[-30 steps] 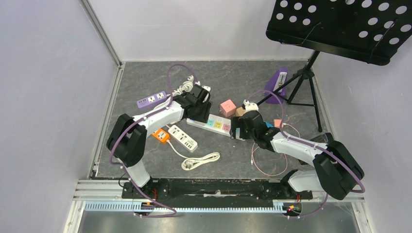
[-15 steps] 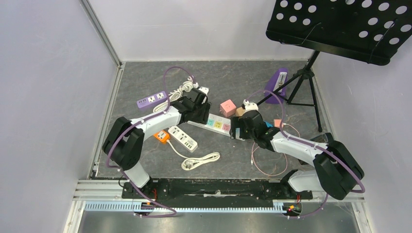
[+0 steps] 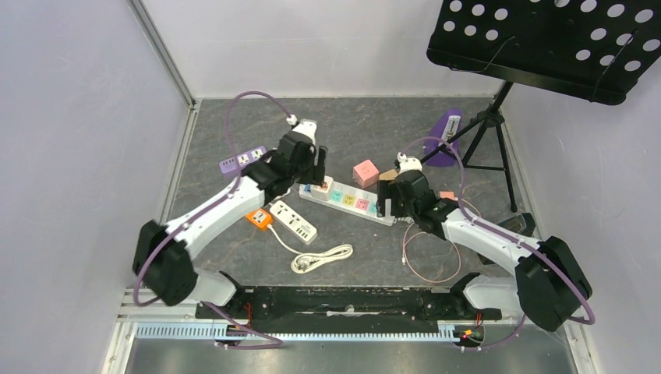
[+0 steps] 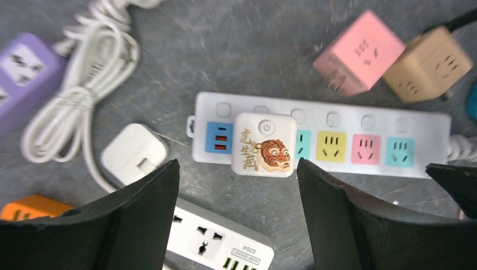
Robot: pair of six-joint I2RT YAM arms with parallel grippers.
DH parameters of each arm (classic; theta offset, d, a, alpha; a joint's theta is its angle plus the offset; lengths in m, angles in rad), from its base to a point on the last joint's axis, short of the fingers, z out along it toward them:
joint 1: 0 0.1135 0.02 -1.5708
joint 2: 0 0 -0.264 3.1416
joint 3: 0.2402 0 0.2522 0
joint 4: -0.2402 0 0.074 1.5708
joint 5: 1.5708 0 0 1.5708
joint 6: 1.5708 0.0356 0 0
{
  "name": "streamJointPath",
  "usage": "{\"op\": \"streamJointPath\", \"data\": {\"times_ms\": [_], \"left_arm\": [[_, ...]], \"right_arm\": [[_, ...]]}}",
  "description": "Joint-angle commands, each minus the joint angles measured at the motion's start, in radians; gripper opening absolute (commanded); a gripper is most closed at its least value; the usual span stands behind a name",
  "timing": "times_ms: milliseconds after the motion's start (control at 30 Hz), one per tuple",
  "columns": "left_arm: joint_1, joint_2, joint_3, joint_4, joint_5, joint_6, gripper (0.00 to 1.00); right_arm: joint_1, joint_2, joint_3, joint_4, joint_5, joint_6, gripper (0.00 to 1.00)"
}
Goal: Insert the plug
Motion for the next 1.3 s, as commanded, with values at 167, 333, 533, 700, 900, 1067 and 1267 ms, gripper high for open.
{"op": "streamJointPath", "data": {"times_ms": [167, 333, 533, 700, 900, 1067, 1267], "left_arm": [[0.016, -0.272, -0.058, -0.011, -0.125, -0.007, 0.82], [0.015, -0.355, -0.073, -0.075, -0.12, -0.063, 0.82], [0.017, -0.469, -0.127, -0.04, -0.042, -0.04, 0.86], [0.017, -0.483, -0.144, -0.063, -0.039, -0.034, 0.87], [0.017, -0.429, -0.112, -0.15, 0.009, -0.043, 0.86], [0.017, -0.41, -0.126, -0.159, 0.152, -0.046, 0.8], [0.014, -0.409, -0.221, -0.076, 0.302, -0.129, 0.69]], "right_arm": [[-0.041, 0.101, 0.031, -0.019, -0.009, -0.016, 0.78], [-0.042, 0.13, 0.006, 0.012, -0.137, 0.035, 0.72], [-0.019, 0.101, -0.121, 0.212, -0.349, 0.282, 0.68], [0.039, 0.093, -0.136, 0.215, -0.304, 0.361, 0.68], [0.038, 0.023, -0.042, 0.078, -0.186, 0.344, 0.73], [0.022, -0.032, 0.042, -0.018, -0.065, 0.26, 0.82], [0.02, -0.085, 0.11, -0.123, 0.016, 0.162, 0.83]]}}
